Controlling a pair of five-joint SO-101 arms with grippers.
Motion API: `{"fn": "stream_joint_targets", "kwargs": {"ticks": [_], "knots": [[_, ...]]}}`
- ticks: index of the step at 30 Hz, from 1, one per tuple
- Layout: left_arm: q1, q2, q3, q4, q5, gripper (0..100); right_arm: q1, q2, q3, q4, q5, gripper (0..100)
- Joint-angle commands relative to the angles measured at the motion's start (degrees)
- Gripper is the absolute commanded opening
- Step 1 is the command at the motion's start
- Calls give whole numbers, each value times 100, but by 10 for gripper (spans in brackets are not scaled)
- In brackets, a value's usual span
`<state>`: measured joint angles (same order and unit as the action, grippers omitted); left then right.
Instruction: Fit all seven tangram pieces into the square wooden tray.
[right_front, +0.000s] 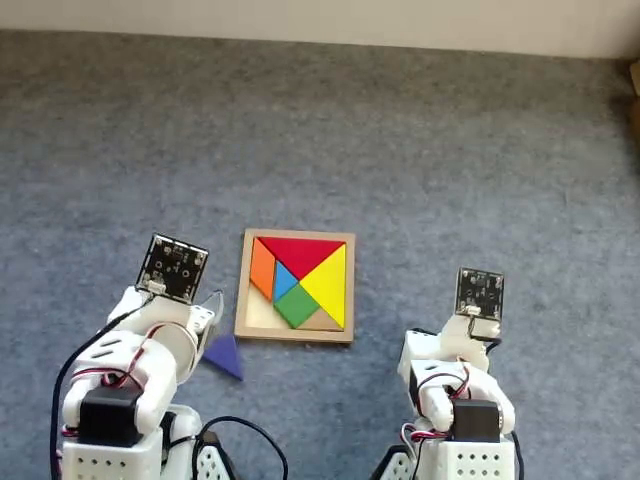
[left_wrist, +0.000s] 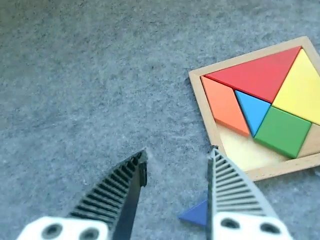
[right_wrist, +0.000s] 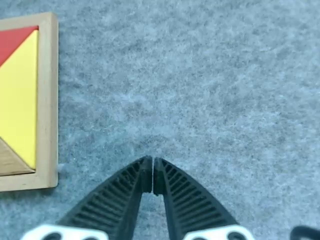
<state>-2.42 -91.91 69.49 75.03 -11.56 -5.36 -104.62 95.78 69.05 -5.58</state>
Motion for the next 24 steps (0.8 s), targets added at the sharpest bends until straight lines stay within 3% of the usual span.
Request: {"fn": "stream_joint_targets", "kwargs": {"ticks": [1,7,17,24], "knots": [[-75,-13,-593,264,-185,204,57,-66,681,22,-44,25],[-84,743,-1024,571,-325,274,57,-66,681,22,-44,25],[-75,2835,-2686,1670,-343,282,57,-66,681,22,-44,25],[-57,3565,-2835,2004,-316,324,57,-66,681,22,-44,25]]}}
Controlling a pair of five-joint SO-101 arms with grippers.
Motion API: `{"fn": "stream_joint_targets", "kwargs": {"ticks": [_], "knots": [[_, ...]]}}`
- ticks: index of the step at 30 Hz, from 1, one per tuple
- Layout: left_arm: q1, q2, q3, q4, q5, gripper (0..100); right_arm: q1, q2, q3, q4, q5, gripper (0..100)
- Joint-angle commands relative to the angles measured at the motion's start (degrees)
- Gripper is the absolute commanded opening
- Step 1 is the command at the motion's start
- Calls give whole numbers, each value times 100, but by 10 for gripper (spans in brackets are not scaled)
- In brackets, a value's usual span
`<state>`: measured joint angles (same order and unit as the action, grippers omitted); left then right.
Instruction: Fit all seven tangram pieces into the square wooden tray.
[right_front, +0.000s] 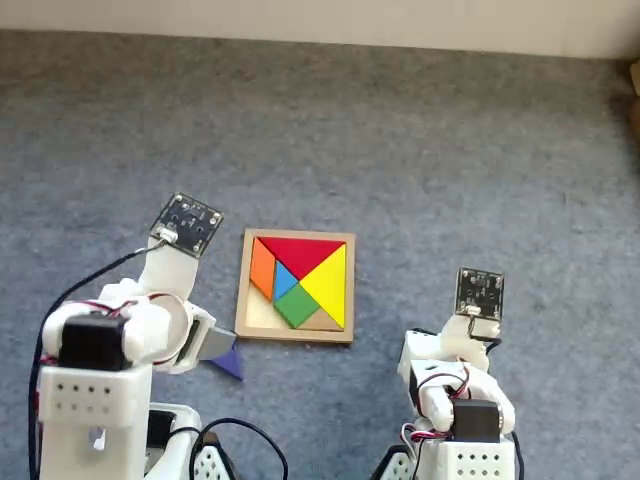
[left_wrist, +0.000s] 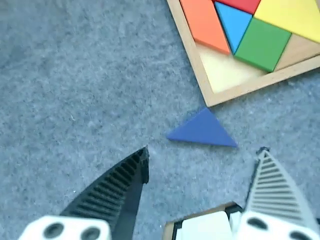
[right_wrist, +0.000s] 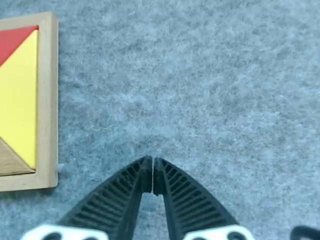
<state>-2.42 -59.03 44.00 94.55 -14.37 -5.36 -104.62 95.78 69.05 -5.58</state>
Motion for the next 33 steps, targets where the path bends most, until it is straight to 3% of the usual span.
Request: {"fn": "stream_joint_targets", "kwargs": {"ticks": [1,11,19,23,28,33], "knots": [[-48,426,-286,53,-35,321,57,-66,681,22,-44,25],[-57,2237,-321,-26,-70,319,57,-66,681,22,-44,25],[-40,2800,629,-1284,-114,319,57,-66,681,22,-44,25],[-75,2835,1112,-1697,-571,319,57,-66,681,22,-44,25],[-75,2844,1499,-2119,-598,318,57,-66,681,22,-44,25],[-75,2853,1789,-2602,-598,249,57,-66,681,22,-44,25]]}}
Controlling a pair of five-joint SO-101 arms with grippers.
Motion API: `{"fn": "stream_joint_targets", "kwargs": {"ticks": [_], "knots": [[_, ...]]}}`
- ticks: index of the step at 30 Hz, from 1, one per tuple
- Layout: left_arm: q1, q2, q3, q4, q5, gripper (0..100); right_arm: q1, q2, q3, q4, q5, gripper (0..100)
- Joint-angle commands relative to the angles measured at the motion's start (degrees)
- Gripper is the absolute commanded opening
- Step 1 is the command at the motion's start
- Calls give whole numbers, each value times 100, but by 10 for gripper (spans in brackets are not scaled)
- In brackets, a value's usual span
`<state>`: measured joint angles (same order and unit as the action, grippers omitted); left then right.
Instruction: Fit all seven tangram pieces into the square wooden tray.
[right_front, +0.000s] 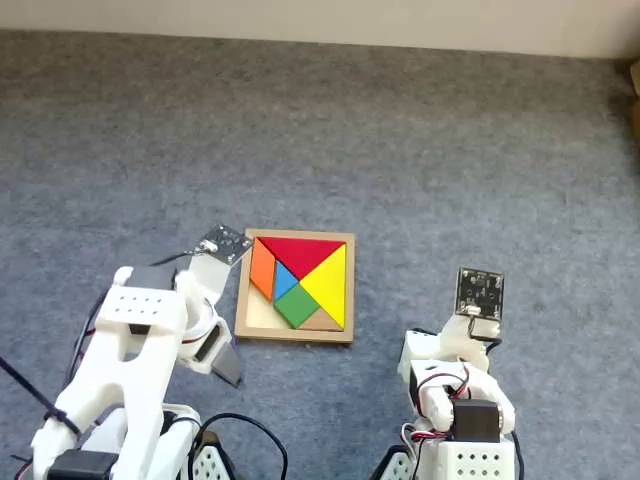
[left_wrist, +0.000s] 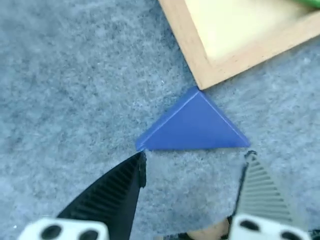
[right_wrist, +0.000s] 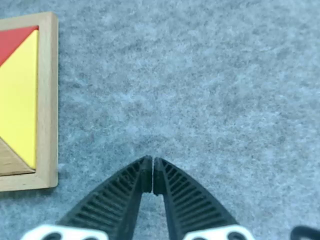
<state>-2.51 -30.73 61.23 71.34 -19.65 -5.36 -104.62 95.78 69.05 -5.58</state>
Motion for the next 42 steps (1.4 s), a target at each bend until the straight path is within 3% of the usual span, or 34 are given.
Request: {"fn": "stream_joint_targets", "kwargs": {"ticks": [1,6,12,20,28,33,36,39,42], "knots": [[-66,22,145,-387,-70,242,57,-66,681,22,-44,25],[-75,22,426,-800,-70,236,57,-66,681,22,-44,25],[-127,22,303,-844,-70,152,57,-66,681,22,-44,25],[-1077,22,-330,-818,-70,144,57,-66,681,22,-44,25],[-1490,13,-927,-791,-62,144,57,-66,681,22,-44,25],[-1499,-31,-1464,167,-70,146,57,-66,681,22,-44,25],[-1499,-31,-1789,738,-79,210,57,-66,681,22,-44,25],[-1534,-31,-1868,976,-44,285,57,-66,681,22,-44,25],[-1508,-31,-1771,1055,-26,276,57,-66,681,22,-44,25]]}}
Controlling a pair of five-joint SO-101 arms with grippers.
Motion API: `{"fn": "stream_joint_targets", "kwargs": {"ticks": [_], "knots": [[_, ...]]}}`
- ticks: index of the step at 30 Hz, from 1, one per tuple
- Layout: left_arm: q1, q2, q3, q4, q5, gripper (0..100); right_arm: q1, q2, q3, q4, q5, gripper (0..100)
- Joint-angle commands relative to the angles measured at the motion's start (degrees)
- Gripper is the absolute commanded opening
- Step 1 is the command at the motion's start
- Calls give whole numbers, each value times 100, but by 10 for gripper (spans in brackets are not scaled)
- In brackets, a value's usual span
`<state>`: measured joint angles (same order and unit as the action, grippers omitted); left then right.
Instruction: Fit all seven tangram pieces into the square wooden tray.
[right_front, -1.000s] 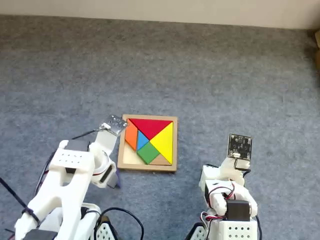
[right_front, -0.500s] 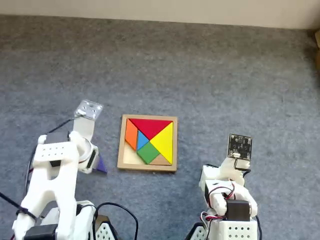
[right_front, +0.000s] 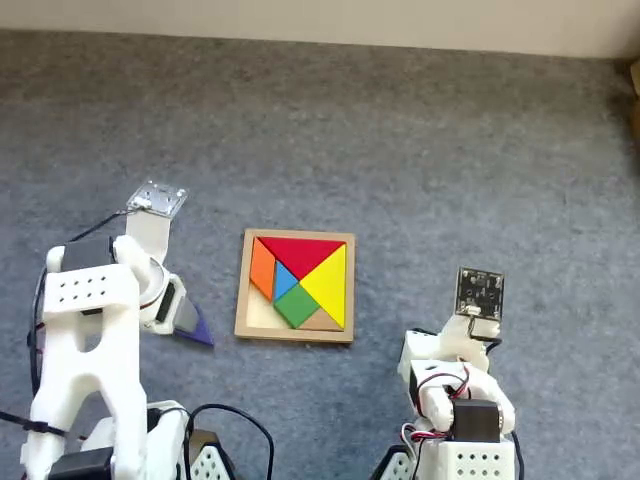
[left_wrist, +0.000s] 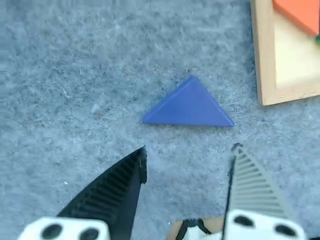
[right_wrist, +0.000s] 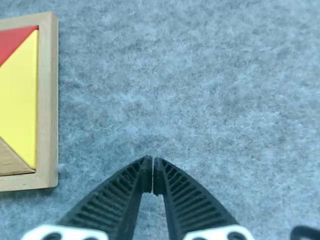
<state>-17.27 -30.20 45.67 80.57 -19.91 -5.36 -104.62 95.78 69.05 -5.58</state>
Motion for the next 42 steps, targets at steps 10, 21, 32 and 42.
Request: {"fn": "stream_joint_targets", "kwargs": {"ticks": [10,21,32,42], "knots": [[-22,-75,927,-475,0,266,57,-66,681,22,-44,25],[189,-31,1657,-1776,633,267,57,-66,681,22,-44,25],[857,-40,1815,-2321,1547,248,57,-66,681,22,-44,25],[857,-66,1815,-2541,1512,144,57,-66,681,22,-44,25]]}}
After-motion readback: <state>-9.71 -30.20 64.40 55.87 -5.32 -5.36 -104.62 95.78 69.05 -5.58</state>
